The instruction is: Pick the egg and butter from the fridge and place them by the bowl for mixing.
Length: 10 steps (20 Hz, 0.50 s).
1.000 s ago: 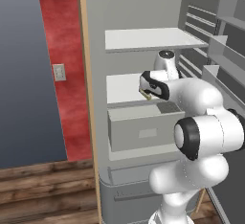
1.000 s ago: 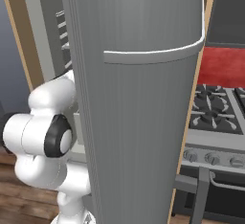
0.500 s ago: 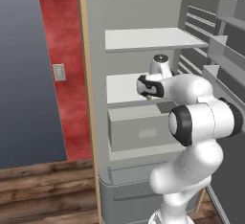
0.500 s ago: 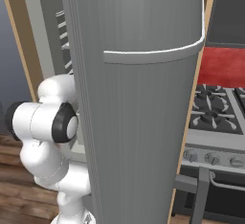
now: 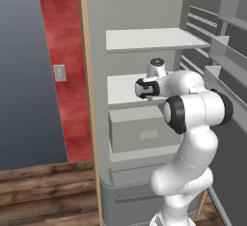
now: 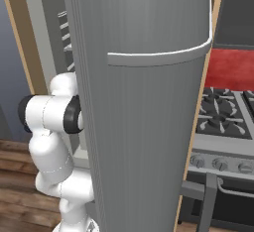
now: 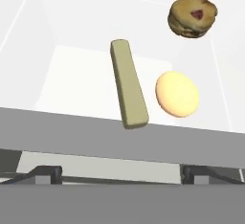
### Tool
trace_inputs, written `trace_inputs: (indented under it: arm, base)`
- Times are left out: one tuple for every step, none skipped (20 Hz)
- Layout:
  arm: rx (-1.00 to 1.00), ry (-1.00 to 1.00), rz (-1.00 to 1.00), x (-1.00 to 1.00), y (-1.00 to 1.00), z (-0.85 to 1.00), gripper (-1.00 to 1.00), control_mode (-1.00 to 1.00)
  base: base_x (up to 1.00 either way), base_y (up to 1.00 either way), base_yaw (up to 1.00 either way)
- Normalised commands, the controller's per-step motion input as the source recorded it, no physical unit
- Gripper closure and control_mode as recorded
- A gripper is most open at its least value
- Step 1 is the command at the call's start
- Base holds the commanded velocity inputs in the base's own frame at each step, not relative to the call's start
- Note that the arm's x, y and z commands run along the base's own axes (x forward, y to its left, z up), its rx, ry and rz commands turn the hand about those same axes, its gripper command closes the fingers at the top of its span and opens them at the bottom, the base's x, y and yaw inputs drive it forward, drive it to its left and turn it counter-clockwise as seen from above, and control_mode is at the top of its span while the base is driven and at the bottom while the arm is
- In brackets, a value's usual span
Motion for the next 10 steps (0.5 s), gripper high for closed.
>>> trace_inputs:
  arm:
    - [0.0,0.0,0.0,0.33,0.0,-0.26,-1.0,-1.0]
    - [0.0,0.0,0.0,0.29,0.0,-0.26,-1.0,-1.0]
    - [0.0,0.0,0.0,0.29,0.0,-0.26,-1.0,-1.0]
    - [0.01,0.0,0.01,0.28,0.0,-0.24,-1.0,-1.0]
    - [0.0,0.0,0.01,0.27,0.0,-0.22,-1.0,-1.0]
    - [0.02,0.0,0.02,0.26,0.0,-0.22,-1.0,-1.0]
    - [0.03,0.0,0.02,0.25,0.0,-0.22,-1.0,-1.0]
    - [0.03,-0.01,0.02,0.25,0.0,-0.22,-1.0,-1.0]
    - [0.03,-0.01,0.03,0.21,0.0,-0.22,-1.0,-1.0]
    - [0.04,-0.01,0.03,0.21,0.0,-0.22,-1.0,-1.0]
  base:
    - [0.0,0.0,0.0]
    - [0.0,0.0,0.0]
    - [0.0,0.0,0.0]
    - [0.0,0.0,0.0]
    - [0.0,0.0,0.0]
    - [0.0,0.0,0.0]
    - [0.0,0.0,0.0]
    - [0.0,0.0,0.0]
    - [0.0,0.0,0.0]
    - [0.0,0.0,0.0]
